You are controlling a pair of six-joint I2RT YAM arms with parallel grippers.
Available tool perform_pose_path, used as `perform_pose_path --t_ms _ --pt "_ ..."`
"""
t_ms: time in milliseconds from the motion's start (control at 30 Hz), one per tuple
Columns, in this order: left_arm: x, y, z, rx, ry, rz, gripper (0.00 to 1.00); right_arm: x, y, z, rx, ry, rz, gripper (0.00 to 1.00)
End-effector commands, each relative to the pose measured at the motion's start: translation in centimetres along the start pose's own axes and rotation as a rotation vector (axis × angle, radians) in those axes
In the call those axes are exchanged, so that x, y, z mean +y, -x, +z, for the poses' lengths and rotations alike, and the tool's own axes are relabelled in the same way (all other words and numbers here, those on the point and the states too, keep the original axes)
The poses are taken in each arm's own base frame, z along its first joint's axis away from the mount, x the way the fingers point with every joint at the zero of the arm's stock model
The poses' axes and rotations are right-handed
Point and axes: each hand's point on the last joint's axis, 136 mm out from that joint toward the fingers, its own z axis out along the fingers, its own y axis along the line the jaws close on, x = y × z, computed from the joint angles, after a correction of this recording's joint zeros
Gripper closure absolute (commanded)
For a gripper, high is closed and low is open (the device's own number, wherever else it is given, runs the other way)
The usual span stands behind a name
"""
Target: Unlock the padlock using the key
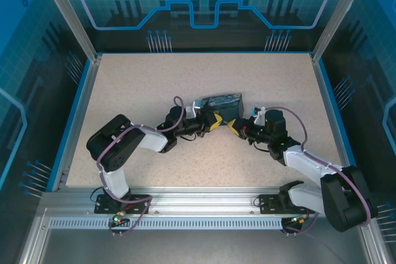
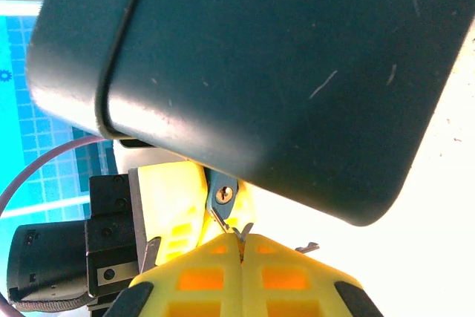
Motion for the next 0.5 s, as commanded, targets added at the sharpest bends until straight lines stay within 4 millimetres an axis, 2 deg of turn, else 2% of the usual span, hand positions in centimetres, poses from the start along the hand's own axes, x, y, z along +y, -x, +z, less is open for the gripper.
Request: perform_pose_path --t_ms 0,467 --pt "-1.0 0.3 -0.2 -0.010 -0.049 0.016 1.00 0.7 0.0 0.0 -0.004 0.000 -0.023 1.00" --pt "-1.1 0.3 -0.2 -0.011 -0.053 0.016 1.00 1.6 0.1 1.1 0.009 0.019 -0.024 1.00"
